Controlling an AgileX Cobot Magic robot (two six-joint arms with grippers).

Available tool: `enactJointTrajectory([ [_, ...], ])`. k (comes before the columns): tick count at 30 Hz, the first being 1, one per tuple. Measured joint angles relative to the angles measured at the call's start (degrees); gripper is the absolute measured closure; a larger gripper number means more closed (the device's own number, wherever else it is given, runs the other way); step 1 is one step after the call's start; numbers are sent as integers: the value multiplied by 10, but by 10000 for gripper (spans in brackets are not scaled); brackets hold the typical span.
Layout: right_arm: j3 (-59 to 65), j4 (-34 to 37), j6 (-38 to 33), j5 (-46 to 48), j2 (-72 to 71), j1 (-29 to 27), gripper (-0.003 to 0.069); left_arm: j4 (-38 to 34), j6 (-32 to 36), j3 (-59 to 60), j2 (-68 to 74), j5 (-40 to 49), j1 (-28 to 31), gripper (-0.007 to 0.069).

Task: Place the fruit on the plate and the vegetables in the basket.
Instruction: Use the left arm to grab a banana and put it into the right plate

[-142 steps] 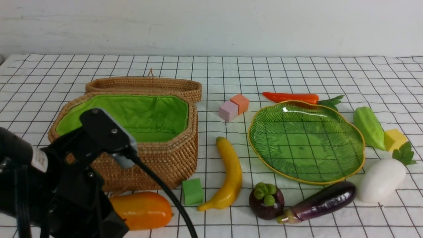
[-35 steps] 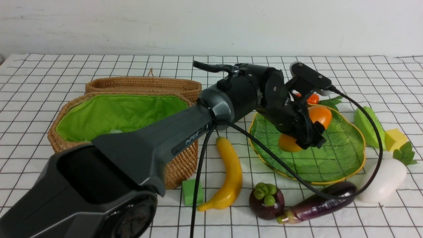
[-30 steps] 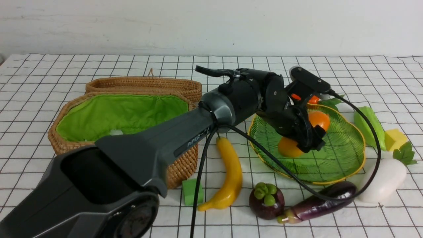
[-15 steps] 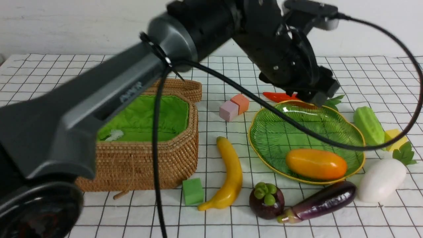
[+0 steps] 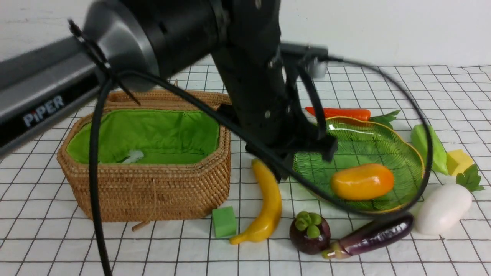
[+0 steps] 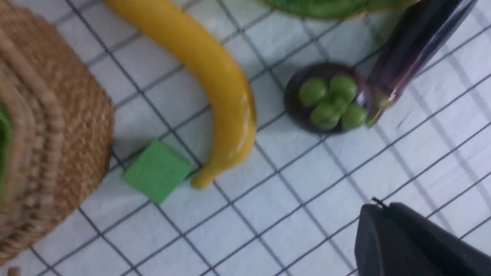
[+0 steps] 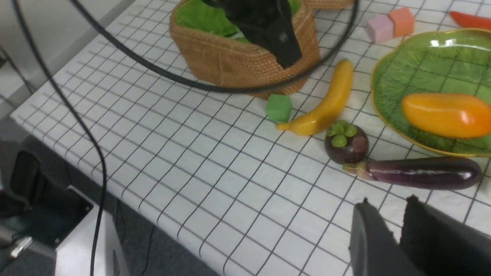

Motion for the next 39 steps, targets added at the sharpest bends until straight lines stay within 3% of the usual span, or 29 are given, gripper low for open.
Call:
enactJointTrajectory([
  [4, 5, 42, -39, 0, 0, 0, 501, 39, 3, 63, 35, -1, -23, 559],
  [10, 17, 52, -56, 0, 0, 0, 501, 79, 3, 68, 90, -57, -20, 278],
  [14, 17, 55, -56, 0, 0, 0, 498, 127, -10, 68, 103, -101, -15, 177],
  [19, 17, 56, -56, 0, 0, 0, 497, 143, -16, 68, 117, -154, -15, 169],
  [29, 17, 73, -56, 0, 0, 0, 497, 157, -25, 68, 166, -160, -15, 182],
  [33, 17, 75, -56, 0, 0, 0, 496, 157, -26, 69, 166, -165, -15, 224],
  [35, 17, 75, -56, 0, 0, 0, 494, 157, -26, 69, 166, -165, -15, 306],
  [39, 17, 75, -56, 0, 0, 0, 491, 157, -26, 55, 167, -136, -15, 307],
])
